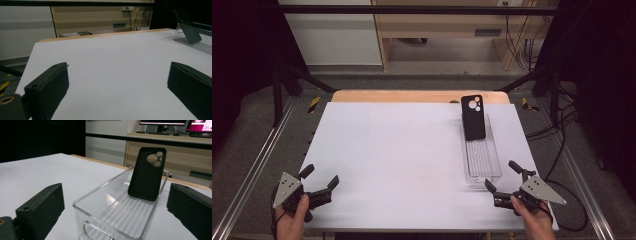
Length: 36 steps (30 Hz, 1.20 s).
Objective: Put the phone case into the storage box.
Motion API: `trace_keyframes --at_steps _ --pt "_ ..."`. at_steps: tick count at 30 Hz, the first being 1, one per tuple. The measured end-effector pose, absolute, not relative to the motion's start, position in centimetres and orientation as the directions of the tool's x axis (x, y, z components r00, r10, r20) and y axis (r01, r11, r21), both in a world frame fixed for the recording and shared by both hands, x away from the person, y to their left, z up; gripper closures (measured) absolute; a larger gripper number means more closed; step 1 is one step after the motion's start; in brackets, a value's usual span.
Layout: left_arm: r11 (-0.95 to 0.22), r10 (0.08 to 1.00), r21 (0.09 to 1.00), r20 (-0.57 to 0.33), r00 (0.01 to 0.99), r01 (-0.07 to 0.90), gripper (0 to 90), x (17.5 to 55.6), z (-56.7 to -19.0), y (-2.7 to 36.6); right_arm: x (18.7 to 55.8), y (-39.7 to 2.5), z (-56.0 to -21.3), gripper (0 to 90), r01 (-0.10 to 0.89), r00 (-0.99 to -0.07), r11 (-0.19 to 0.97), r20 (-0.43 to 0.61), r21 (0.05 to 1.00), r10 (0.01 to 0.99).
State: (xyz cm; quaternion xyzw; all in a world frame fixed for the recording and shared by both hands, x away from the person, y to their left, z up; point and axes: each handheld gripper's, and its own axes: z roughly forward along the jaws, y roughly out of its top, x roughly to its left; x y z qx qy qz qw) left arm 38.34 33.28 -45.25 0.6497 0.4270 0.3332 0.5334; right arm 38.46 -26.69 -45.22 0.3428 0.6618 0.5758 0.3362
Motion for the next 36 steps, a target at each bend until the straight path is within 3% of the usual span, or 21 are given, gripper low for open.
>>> trace_keyframes --at_steps 36 --pt "-0.095 0.902 0.977 0.003 0.432 0.191 3.8 38.4 -45.2 32.7 40.1 -23.9 -46.0 2.2 0.186 -0.595 0.063 0.062 0.981 0.801"
